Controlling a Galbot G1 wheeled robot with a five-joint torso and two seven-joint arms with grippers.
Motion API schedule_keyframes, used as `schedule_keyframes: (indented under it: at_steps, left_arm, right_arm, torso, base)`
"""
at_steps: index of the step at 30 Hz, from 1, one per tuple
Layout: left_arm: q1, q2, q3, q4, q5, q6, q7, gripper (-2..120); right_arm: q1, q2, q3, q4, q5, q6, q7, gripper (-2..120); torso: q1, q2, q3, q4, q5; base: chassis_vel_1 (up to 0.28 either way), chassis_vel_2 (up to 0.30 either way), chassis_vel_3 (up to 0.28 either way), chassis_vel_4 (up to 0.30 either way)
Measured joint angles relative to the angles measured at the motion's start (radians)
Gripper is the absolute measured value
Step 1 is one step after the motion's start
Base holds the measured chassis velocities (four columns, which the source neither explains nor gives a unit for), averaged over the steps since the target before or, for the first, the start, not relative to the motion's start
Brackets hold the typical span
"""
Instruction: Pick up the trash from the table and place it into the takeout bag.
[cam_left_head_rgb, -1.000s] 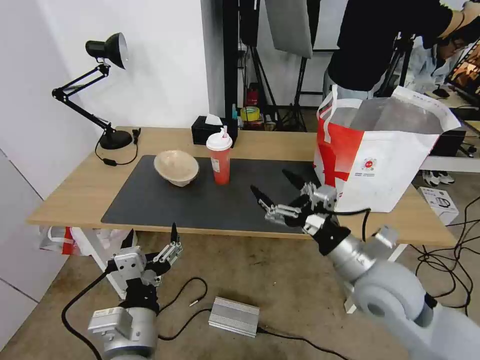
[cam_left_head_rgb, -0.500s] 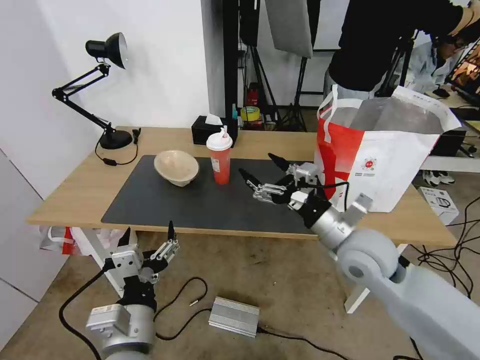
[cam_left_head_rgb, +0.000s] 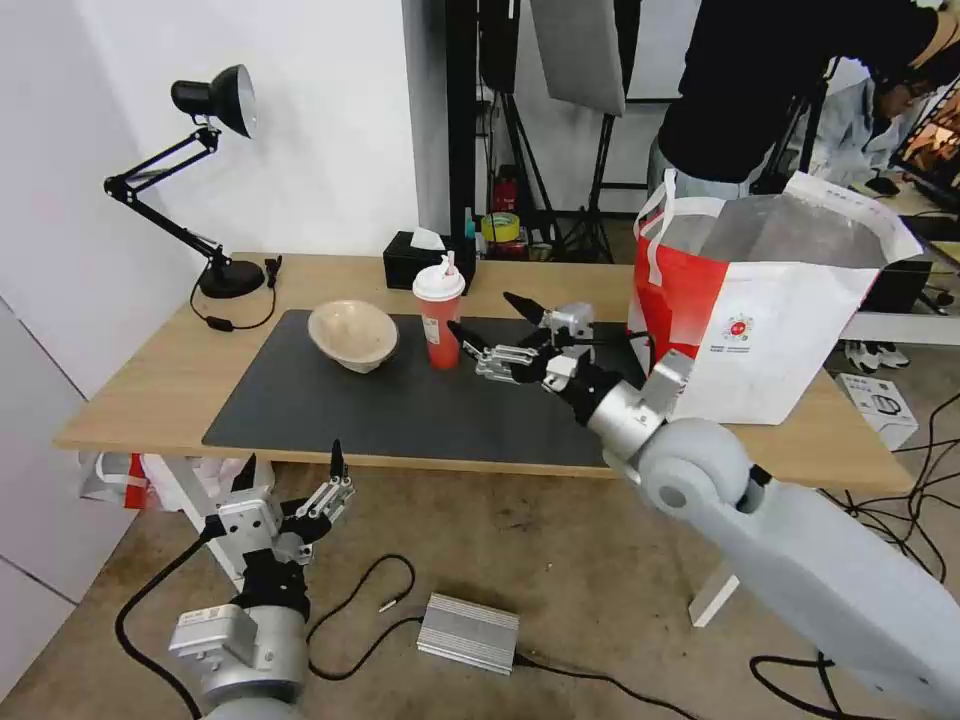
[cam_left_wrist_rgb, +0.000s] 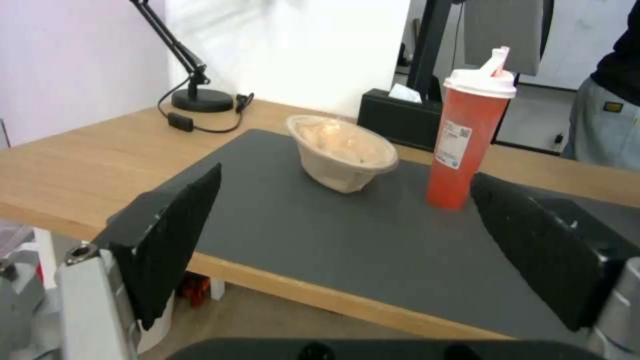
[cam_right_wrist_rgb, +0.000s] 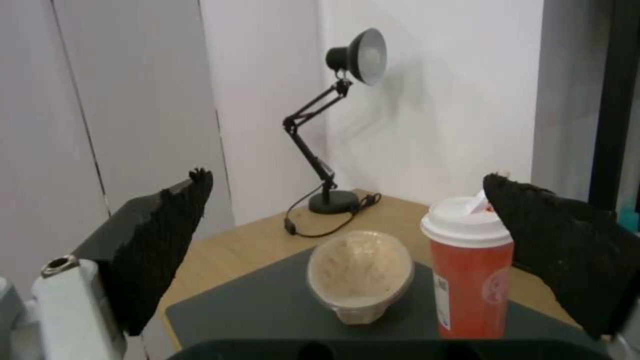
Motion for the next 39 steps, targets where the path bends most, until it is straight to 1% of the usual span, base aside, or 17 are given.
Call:
schedule_keyframes:
  at_steps: [4, 12, 18, 22, 25, 32, 39]
  left_arm:
    - [0.002, -0.001, 0.001, 0.003, 0.0, 0.0, 0.0, 100]
    - [0.001, -0.003, 0.003, 0.006, 0.001, -0.001, -0.001, 100]
    - [-0.002, -0.002, 0.005, 0.007, 0.001, -0.001, -0.001, 100]
    - [-0.004, -0.003, 0.005, 0.007, 0.001, -0.001, -0.001, 100]
    - [-0.004, -0.005, 0.005, 0.007, 0.001, -0.002, -0.001, 100]
    - [-0.002, -0.009, 0.007, 0.003, 0.003, -0.003, -0.001, 100]
    - [-0.003, -0.009, 0.007, 0.0, 0.003, -0.003, -0.001, 100]
  right_arm:
    - [0.03, 0.021, -0.022, -0.026, 0.006, -0.004, 0.012, 100]
    - [0.077, 0.059, -0.053, -0.072, 0.027, -0.052, 0.047, 100]
    - [0.098, 0.065, -0.066, -0.091, 0.027, -0.069, 0.059, 100]
    - [0.116, 0.066, -0.077, -0.101, 0.029, -0.097, 0.071, 100]
    - [0.138, 0.068, -0.086, -0.112, 0.029, -0.136, 0.088, 100]
    - [0.169, 0.081, -0.097, -0.142, 0.033, -0.161, 0.101, 100]
    - [0.187, 0.086, -0.099, -0.165, 0.04, -0.166, 0.104, 100]
  torso:
    - [0.0, 0.0, 0.0, 0.0001, 0.0001]
    - [0.0, 0.0, 0.0, 0.0001, 0.0001]
    - [0.0, 0.0, 0.0, 0.0, 0.0001]
    - [0.0, 0.0, 0.0, 0.0, 0.0001]
    - [0.0, 0.0, 0.0, 0.0, 0.0001]
    - [0.0, 0.0, 0.0, 0.0001, 0.0001]
    - [0.0, 0.0, 0.0, 0.0, 0.0001]
  base:
    - [0.0, 0.0, 0.0, 0.0]
    - [0.0, 0.0, 0.0, 0.0]
    - [0.0, 0.0, 0.0, 0.0]
    - [0.0, 0.0, 0.0, 0.0]
    - [0.0, 0.0, 0.0, 0.0]
    - [0.0, 0.0, 0.0, 0.0]
    - [0.0, 0.0, 0.0, 0.0]
